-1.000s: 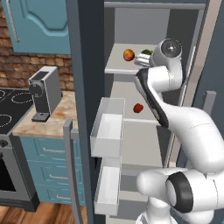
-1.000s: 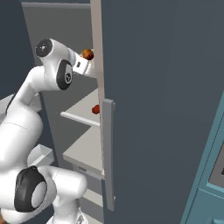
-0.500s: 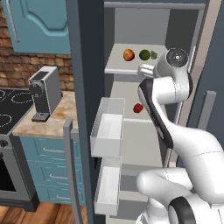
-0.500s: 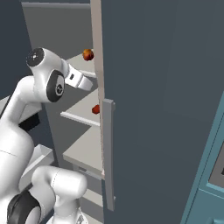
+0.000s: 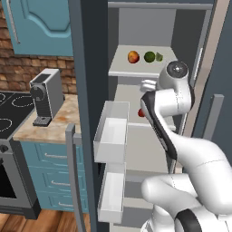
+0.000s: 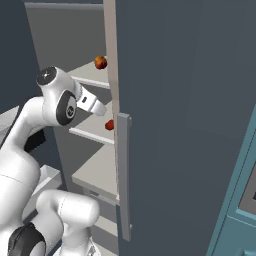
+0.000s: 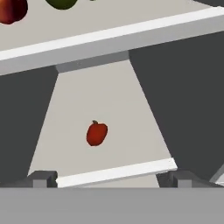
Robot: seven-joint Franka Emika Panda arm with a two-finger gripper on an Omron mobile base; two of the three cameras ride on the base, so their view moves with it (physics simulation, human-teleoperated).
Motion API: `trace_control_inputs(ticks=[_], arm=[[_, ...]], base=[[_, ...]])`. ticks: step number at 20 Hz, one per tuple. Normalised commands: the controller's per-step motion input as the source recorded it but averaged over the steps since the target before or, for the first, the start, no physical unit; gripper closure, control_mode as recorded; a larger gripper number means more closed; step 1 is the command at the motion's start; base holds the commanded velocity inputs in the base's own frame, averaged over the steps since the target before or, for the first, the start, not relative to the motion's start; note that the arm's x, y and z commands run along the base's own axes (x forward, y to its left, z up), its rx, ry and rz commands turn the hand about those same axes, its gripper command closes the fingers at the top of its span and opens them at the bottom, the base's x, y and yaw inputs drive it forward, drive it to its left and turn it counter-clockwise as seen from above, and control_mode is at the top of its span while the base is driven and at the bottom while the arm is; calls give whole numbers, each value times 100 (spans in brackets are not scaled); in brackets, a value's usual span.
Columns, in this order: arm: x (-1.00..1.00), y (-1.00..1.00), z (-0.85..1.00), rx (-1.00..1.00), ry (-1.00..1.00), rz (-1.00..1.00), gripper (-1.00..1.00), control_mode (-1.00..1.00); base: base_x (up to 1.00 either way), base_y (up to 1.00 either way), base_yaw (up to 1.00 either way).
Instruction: Take the lime and bell pepper from the second highest rack and move them to the highest rack where the peach and lemon wedge are located, to maximize freezer space. Close the freezer door after rearranging.
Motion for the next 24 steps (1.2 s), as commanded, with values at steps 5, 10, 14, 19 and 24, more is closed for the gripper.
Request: trace_control_inputs(ticks=[5,10,14,19,24], arm=[[26,0,-49,0,9,0,-100,-100],[29,0,-50,0,6,0,-100,-100],[35,0,-47,0,0,0,-100,-100],[47,0,-42,0,0,0,-100,-100],[50,0,-37,0,0,0,-100,-100]], base=[[0,0,0],[0,0,0],[0,0,0],[0,0,0],[0,0,0]])
